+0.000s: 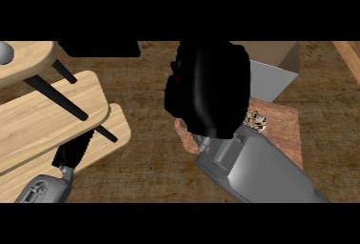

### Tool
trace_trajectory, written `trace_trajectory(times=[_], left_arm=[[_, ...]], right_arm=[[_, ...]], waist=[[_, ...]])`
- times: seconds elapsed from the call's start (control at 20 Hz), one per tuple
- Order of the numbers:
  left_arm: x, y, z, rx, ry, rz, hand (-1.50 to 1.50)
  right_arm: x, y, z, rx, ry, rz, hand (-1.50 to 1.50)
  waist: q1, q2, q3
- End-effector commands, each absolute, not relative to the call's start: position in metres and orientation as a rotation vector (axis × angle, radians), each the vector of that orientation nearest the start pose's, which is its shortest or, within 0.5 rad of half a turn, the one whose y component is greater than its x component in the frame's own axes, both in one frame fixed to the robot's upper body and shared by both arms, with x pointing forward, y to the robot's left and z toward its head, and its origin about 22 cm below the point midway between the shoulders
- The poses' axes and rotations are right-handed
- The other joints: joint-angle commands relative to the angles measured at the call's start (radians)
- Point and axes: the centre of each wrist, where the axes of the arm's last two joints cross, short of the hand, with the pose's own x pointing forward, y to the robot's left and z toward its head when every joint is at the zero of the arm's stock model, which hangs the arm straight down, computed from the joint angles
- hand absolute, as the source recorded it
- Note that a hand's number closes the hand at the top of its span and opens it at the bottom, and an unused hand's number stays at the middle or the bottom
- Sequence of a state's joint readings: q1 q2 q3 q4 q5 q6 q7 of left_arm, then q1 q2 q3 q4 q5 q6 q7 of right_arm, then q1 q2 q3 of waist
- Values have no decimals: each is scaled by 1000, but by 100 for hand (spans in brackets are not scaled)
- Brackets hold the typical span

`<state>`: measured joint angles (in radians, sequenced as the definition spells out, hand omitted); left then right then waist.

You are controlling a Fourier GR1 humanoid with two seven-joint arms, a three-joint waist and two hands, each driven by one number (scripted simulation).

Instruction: Pick the eggplant from the cutting board and place it in the cardboard box

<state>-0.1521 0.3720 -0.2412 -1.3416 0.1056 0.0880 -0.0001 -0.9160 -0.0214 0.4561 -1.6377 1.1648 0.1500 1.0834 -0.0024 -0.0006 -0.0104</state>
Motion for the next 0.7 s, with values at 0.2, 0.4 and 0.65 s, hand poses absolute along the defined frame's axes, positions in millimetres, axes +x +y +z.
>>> trace_trajectory(times=[0.2, 0.4, 0.65], left_arm=[[289, 221, 26, -21, -1595, -451, 0], [292, 222, 36, -19, -1618, -464, 0], [290, 218, 32, -23, -1608, -469, 0]], right_arm=[[311, -47, 267, -1288, -1471, 533, 150], [335, -63, 263, -1271, -1448, 507, 150], [357, -83, 276, -1287, -1449, 440, 150]], waist=[[-4, 0, 10], [5, 2, 11], [10, 4, 11]])
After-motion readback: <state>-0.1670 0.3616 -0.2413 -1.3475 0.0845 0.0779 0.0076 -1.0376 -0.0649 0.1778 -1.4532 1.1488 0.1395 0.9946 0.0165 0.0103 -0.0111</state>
